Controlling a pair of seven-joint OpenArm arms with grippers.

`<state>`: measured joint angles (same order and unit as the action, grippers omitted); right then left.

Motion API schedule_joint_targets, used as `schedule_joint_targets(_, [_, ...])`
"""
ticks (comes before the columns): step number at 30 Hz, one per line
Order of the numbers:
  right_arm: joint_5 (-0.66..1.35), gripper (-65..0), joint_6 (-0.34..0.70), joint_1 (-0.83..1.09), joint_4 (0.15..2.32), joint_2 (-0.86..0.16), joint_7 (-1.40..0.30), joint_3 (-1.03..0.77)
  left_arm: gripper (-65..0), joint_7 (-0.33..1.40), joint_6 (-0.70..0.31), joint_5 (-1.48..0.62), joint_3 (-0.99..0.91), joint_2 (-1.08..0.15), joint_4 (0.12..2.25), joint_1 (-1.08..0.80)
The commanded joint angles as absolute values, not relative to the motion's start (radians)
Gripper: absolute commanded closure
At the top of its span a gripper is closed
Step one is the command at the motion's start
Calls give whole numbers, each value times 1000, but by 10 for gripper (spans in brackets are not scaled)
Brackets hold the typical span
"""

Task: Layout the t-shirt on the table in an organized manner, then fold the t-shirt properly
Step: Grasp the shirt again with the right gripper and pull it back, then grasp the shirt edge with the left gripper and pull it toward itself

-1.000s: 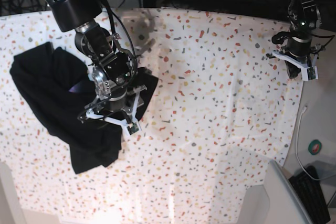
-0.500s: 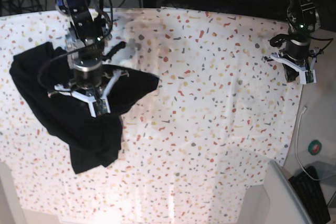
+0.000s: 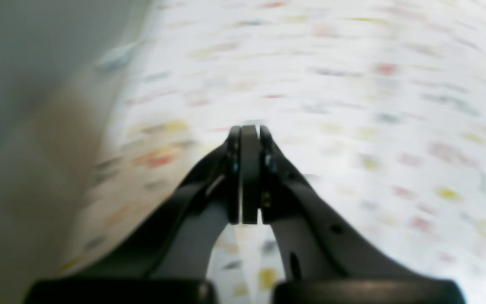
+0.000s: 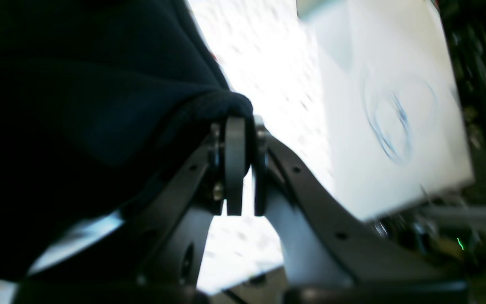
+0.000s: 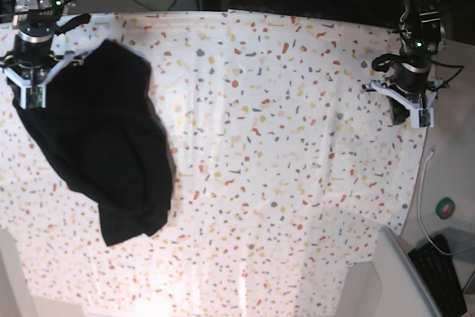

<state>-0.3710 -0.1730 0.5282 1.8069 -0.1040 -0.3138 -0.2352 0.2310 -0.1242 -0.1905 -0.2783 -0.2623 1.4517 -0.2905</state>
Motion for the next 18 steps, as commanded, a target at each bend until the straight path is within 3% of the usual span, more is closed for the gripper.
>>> schedule_joint_targets(1, [-383,0,-188,530,1785,-111,-291,-262,0,211,-122,-194,-243,-272,1474,-282])
schedule_joint_targets(11, [-246,0,-188,541,1639,-117,-234,-306,-18,216,-122,-206,222,-209,1446,-71])
schedule_joint_targets(18, [-246,0,-188,567,1638,-117,-228,-300,-397,217,-122,-348,378,-61,1262,110])
